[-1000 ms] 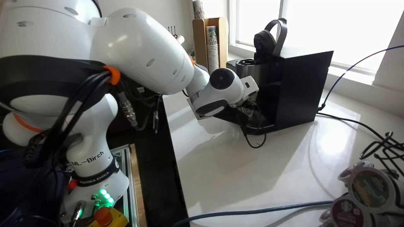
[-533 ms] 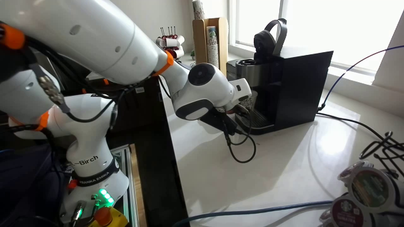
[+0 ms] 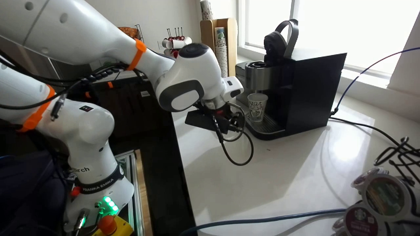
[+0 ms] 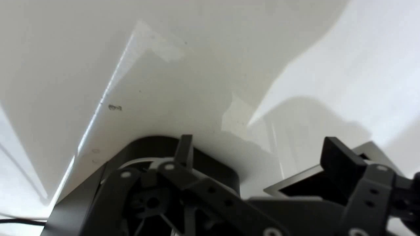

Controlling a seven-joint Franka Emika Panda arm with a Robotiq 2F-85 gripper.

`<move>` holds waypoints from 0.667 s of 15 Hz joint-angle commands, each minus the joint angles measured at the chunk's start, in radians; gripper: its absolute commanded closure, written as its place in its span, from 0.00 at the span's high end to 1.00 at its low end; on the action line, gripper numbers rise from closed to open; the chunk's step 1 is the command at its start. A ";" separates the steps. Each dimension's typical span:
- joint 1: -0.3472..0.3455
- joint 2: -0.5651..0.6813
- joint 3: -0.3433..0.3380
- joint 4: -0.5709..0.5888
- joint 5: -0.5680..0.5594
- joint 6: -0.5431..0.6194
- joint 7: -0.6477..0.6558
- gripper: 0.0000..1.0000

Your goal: Remove the cup from the coffee maker

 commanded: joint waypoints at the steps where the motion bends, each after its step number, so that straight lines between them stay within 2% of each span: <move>1: -0.247 -0.088 0.211 -0.003 -0.120 -0.276 -0.042 1.00; 2: -0.339 -0.145 0.297 -0.035 -0.150 -0.359 -0.061 1.00; 3: -0.357 -0.253 0.314 -0.021 -0.160 -0.441 -0.076 1.00; 4: -0.369 -0.031 0.350 -0.005 0.006 -0.284 -0.128 1.00; 5: -0.412 -0.077 0.388 -0.005 -0.009 -0.334 -0.136 1.00; 6: -0.345 -0.175 0.317 0.002 -0.122 -0.399 -0.066 1.00; 7: -0.355 -0.207 0.319 0.000 -0.127 -0.413 -0.071 1.00; 8: -0.403 -0.140 0.401 0.001 -0.040 -0.348 -0.168 1.00; 10: -0.408 -0.126 0.459 0.000 -0.025 -0.306 -0.227 1.00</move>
